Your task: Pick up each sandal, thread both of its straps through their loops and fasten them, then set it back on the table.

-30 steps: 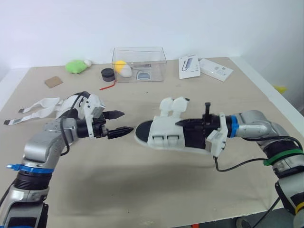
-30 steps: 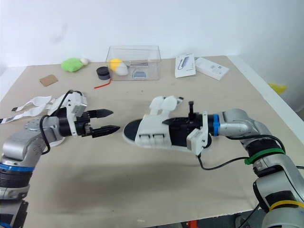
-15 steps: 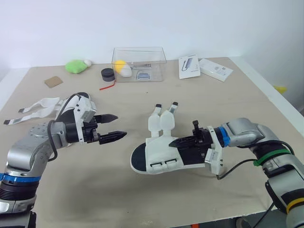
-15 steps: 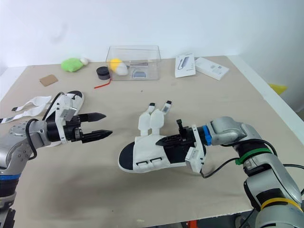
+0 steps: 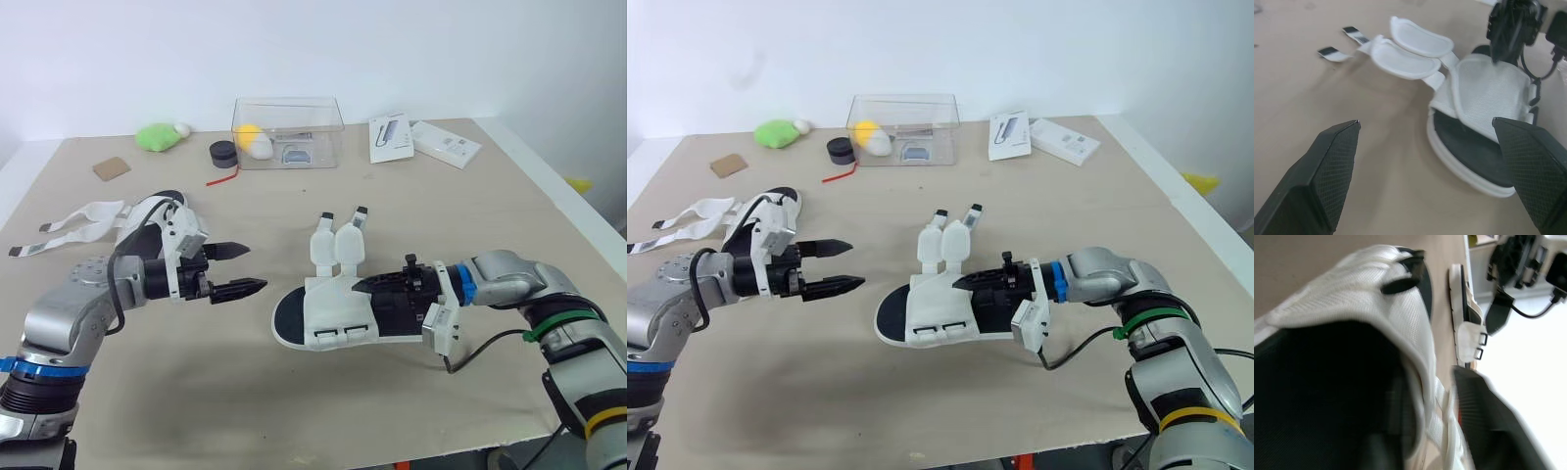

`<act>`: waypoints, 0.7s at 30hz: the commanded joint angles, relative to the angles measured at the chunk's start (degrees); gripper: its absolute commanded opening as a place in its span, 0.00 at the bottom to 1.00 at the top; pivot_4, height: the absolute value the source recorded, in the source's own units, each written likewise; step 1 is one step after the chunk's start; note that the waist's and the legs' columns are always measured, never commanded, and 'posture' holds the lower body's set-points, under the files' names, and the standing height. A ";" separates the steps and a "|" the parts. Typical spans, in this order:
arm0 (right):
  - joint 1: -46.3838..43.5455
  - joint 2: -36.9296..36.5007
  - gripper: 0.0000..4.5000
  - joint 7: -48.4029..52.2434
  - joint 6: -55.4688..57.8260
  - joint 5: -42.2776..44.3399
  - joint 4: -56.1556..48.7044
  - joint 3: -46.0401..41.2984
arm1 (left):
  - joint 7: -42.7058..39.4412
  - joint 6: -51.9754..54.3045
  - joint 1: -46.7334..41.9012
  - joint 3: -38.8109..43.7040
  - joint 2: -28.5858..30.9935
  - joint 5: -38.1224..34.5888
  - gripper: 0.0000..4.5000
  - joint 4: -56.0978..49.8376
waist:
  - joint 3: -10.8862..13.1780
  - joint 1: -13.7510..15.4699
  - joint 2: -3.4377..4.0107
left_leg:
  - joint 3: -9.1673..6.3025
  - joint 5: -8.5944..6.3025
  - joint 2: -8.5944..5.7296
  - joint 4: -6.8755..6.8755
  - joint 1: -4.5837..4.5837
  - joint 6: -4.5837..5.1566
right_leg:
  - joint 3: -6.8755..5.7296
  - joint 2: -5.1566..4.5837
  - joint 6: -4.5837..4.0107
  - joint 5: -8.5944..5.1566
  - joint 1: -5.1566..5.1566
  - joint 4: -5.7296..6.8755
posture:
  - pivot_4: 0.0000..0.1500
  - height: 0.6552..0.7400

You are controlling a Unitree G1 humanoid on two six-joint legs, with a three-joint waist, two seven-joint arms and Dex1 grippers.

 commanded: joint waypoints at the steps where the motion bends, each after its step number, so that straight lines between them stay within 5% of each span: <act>1: -1.67 -4.34 0.87 -1.44 0.59 5.69 2.83 1.24 | -0.58 -0.87 -0.75 0.82 0.91 -0.22 1.00 -2.60 | 0.00 0.11 0.00 | 0.00 0.00 -0.01 0.00 0.00 0.00 | 0.00 -0.01 0.00 0.00 0.00 0.00 | 1.00 1.00; 2: -1.65 -5.32 0.99 -1.34 0.86 7.20 3.48 2.10 | -0.61 -0.77 -0.80 0.92 0.90 -0.44 1.00 -2.78 | 0.00 0.17 0.00 | 0.00 0.00 -0.01 0.00 0.00 0.00 | 0.00 -0.01 -0.01 -0.01 0.00 0.00 | 1.00 1.00; 4: -1.07 -6.89 1.00 1.16 4.78 14.45 3.53 4.08 | -0.45 -1.94 -1.18 0.69 0.46 0.21 0.94 -2.79 | 0.00 0.25 0.00 | 0.00 -0.01 -0.01 0.00 0.00 0.01 | 0.00 -0.01 -0.02 -0.02 0.00 -0.01 | 1.00 1.00; 7: 1.76 -8.10 1.00 16.31 21.85 33.67 -1.72 3.21 | -0.85 -3.82 -1.09 -1.45 0.71 2.54 0.70 -3.42 | 0.02 0.12 -0.03 | 0.00 -0.01 0.04 0.00 0.04 0.02 | 0.05 0.06 -0.01 -0.01 0.04 -0.01 | 1.00 1.00; 10: 3.87 -9.37 1.00 33.34 58.11 52.12 -11.43 -3.86 | -0.60 -4.82 -0.83 -4.65 -0.36 4.46 0.46 -4.47 | 0.02 0.29 -0.02 | -0.05 0.00 0.11 0.01 0.16 0.01 | 0.01 0.10 -0.01 0.00 0.17 0.00 | 1.00 1.00; 14: 1.76 -12.58 1.00 34.55 113.64 71.55 -24.34 -10.66 | 0.78 -4.40 -1.00 -9.46 -3.71 6.06 0.04 -5.04 | 0.03 0.65 0.02 | -0.09 0.01 0.12 0.10 0.10 0.02 | -0.08 0.05 -0.05 0.12 0.17 0.01 | 1.00 1.00; 17: -2.22 -8.70 1.00 25.57 137.46 81.67 -27.05 -17.63 | 1.78 -6.08 -0.64 -13.43 -5.30 9.96 0.02 -3.69 | 0.03 0.48 0.01 | -0.09 0.00 0.17 0.10 0.05 0.02 | -0.11 0.11 -0.09 0.08 0.11 0.00 | 1.00 1.00; 21: -4.51 -1.27 1.00 13.34 155.92 86.00 -25.68 -25.16 | 2.70 -7.51 0.04 -16.99 -7.70 13.26 0.02 -1.29 | 0.02 0.64 -0.01 | -0.14 0.00 0.29 0.09 -0.01 0.02 | -0.12 0.49 -0.02 0.01 0.03 -0.01 | 1.00 1.00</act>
